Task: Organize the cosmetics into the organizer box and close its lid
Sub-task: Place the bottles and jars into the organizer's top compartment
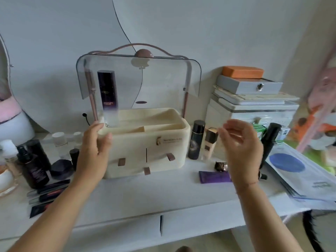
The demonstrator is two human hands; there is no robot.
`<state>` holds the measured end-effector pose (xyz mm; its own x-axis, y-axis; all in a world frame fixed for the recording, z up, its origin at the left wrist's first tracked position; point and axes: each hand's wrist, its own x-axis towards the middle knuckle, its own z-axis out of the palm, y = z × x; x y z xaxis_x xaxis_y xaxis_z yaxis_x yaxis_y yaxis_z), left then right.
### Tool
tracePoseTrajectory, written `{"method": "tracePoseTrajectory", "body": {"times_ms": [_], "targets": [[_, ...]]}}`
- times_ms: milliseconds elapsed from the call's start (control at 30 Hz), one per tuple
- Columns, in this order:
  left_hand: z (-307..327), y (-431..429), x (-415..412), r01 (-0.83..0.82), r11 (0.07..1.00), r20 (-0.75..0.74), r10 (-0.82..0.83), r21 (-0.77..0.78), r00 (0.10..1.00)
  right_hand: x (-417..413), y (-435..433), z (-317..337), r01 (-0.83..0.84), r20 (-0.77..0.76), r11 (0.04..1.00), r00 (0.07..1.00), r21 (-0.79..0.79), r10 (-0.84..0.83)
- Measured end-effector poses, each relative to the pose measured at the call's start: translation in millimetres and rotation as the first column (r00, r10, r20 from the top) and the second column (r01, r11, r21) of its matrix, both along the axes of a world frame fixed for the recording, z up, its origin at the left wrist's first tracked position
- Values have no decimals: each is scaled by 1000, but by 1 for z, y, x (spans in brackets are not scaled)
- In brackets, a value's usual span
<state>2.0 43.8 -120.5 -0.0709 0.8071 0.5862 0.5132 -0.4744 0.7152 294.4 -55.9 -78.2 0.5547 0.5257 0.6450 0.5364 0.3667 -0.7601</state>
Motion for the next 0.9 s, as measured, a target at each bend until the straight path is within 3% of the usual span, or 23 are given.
{"method": "tracePoseTrajectory", "body": {"times_ms": [100,167,267,500,767,900], "targets": [[2,-4,10,-44,999,58,44,4,997,71,-16,-31,326,-99,945,939,-40,-328],[3,-7,15,-57,998,95,58,-12,994,106,-15,-50,386,-100,910,910,-152,-402],[5,-7,16,-76,997,107,79,-32,991,134,-3,-71,328,-122,907,921,-266,-369],[1,-6,14,-92,996,24,93,-11,995,146,18,-82,272,-170,905,925,-327,-340],[0,-5,14,-84,994,-28,86,63,996,153,22,-85,301,-72,851,928,-431,-365],[0,-6,15,-83,995,-5,84,55,996,146,14,-77,343,-99,863,909,-372,-404]]}}
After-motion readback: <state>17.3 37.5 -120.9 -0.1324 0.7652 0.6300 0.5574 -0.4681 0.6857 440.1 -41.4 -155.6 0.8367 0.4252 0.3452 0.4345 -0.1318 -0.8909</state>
